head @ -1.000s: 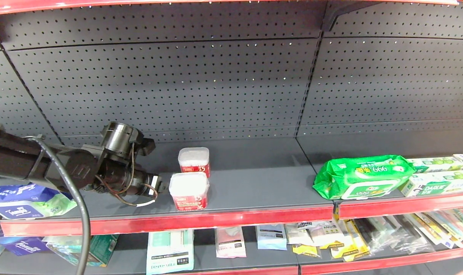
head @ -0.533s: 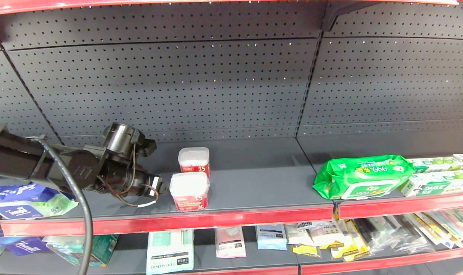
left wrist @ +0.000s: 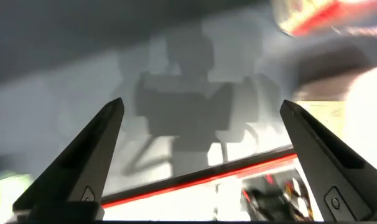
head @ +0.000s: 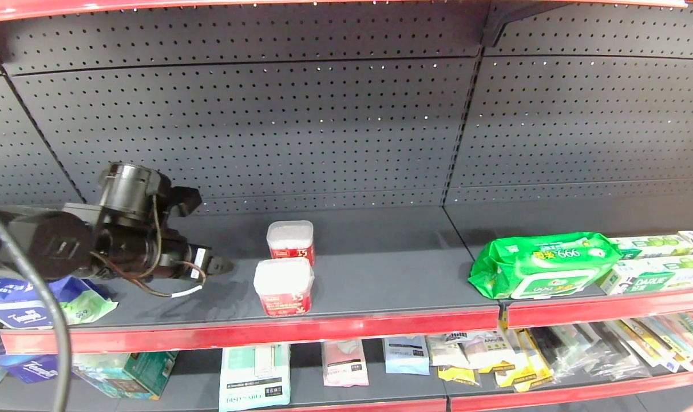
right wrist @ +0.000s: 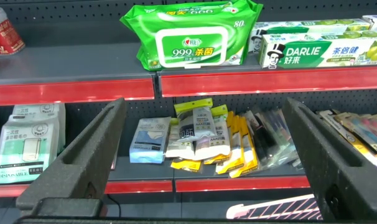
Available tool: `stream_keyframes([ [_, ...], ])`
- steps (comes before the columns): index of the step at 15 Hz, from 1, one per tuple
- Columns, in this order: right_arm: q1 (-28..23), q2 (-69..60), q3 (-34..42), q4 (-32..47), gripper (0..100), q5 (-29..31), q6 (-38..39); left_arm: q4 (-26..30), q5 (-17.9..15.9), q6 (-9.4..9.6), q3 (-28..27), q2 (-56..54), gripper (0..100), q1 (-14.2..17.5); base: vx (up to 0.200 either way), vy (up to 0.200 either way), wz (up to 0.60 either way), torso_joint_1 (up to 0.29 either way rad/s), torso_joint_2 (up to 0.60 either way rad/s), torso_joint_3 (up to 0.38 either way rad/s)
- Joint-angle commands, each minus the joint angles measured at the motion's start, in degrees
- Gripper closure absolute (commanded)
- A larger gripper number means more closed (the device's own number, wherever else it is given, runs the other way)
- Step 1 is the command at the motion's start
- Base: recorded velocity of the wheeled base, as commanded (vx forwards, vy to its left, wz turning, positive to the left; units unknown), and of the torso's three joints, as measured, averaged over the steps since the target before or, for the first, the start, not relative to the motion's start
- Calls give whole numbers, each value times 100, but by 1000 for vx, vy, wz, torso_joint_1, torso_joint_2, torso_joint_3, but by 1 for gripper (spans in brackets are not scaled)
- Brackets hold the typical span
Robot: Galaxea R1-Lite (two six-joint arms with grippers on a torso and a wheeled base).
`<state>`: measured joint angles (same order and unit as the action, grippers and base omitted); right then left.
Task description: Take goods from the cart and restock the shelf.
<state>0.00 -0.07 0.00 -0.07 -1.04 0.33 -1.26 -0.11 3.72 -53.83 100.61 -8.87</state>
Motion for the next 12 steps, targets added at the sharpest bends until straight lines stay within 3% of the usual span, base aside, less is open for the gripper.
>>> stream_keyframes([
  [1,0,7,0,-1,0,-2,2,3,-15,156,338,-1395,0,492,0,0,0,0,0,0],
  [4,0,7,0,-1,0,-2,2,213,-51,191,1472,-4093,0,668,0,0,0,0,0,0],
  [5,0,7,0,-1,0,-2,2,240,-59,243,1762,-4708,0,808,0,0,0,0,0,0],
  [7,0,7,0,-1,0,-2,2,354,-305,419,2307,-5842,0,1397,0,0,0,0,0,0],
  [8,0,7,0,-1,0,-2,2,618,-385,402,2465,-6202,0,1432,0,0,0,0,0,0],
  [9,0,7,0,-1,0,-2,2,706,-385,340,2597,-6449,0,1441,0,0,0,0,0,0],
  [11,0,7,0,-1,0,-2,2,644,-393,15,2878,-6897,0,1441,0,0,0,0,0,0],
  [12,0,7,0,-1,0,-2,2,591,-675,-319,3195,-7591,0,1406,0,0,0,0,0,0],
])
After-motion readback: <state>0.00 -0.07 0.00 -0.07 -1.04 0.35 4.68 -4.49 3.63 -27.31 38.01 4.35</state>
